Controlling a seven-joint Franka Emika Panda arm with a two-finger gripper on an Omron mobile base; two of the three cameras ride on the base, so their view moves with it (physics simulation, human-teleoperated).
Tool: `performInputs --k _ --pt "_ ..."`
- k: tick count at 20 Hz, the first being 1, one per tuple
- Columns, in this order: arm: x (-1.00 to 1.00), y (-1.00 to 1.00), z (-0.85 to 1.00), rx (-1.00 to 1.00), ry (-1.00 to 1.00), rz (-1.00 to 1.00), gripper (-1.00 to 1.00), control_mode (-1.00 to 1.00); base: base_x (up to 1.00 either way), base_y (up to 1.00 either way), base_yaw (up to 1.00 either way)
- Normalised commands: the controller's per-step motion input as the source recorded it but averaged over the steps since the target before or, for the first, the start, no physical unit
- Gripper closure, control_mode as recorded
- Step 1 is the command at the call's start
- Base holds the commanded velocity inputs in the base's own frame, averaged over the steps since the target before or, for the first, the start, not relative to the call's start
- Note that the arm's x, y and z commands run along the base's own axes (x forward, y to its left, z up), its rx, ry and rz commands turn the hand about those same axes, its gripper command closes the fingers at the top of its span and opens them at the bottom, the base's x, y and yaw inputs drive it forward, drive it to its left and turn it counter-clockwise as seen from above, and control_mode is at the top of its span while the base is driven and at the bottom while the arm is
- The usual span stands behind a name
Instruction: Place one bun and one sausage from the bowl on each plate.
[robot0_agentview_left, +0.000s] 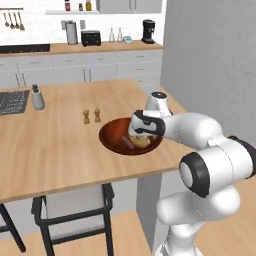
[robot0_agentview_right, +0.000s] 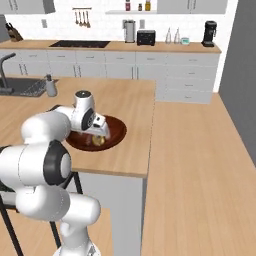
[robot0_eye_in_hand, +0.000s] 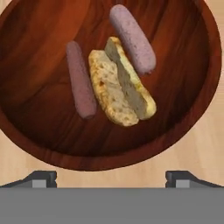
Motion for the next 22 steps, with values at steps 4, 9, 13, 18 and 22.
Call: performInputs --k 4,9,13,18,22 --pt "0.05 0.48 -0.02 -0.04 0.00 0.15 -1.00 -1.00 -0.01 0.15 0.12" --pt "0.69 0.75 -0.21 -0.08 0.06 0.21 -1.00 -1.00 0.00 0.00 0.00" --pt "0.54 -0.10 -0.32 -0.06 0.02 0.16 -1.00 -1.00 0.00 0.00 0.00" --pt "0.40 -0.25 -0.52 -0.15 0.02 -0.01 -1.00 -1.00 0.00 0.00 0.00" --pt "0.21 -0.92 0.00 0.00 0.00 0.00 -1.00 -1.00 0.00 0.00 0.00"
